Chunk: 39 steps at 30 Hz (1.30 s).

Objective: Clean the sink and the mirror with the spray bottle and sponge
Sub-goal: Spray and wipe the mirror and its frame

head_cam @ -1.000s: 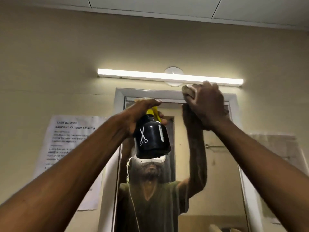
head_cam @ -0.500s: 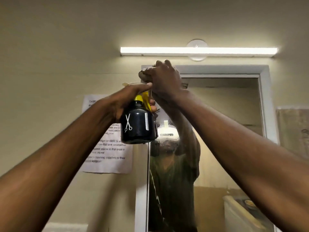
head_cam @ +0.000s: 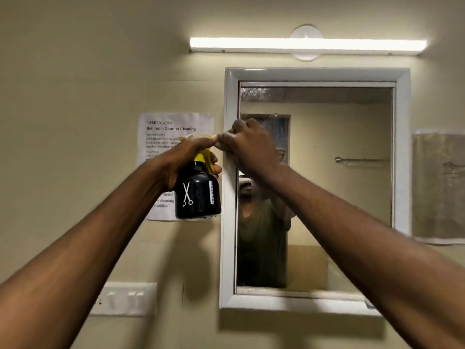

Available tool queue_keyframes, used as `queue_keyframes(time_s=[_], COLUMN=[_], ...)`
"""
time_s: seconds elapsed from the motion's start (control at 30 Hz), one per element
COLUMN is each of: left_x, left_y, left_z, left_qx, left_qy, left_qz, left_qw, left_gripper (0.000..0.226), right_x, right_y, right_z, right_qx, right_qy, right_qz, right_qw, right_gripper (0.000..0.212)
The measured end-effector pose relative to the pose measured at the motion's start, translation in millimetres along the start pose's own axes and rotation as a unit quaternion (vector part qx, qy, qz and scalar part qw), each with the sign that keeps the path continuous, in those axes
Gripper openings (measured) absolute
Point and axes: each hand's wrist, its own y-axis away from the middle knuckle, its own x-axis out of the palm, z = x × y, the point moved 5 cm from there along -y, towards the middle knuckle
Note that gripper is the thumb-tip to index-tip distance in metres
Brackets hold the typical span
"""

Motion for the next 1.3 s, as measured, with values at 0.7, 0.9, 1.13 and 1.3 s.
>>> queue_keyframes(time_s=[0.7,0.9,1.13,1.3], left_x=[64,118,172,198], left_y=[113,146,167,180], left_z=[86,105,118,131], left_qx=[0.019,0.031,0.023,0.02], left_qy=[-0.003,-0.058,-0.081,-0.059], left_qz=[-0.102,-0.122,-0.087,-0.043], left_qw=[0.995,0.99,0.993,0.997], left_gripper=[0.025,0.02,0.026,0.039], right_x=[9,-34,-79,-94], right_y=[233,261,295,321], right_z=[77,16,-13,-19], right_qx=[0.047,0.297,0.381,0.403], right_qy=[-0.165,-0.317,-0.396,-0.402], right_qz=[0.214,0.133,0.088,0.106], right_qw=[0.962,0.891,0.831,0.815], right_gripper=[0.019,0.033,0.041,0.031])
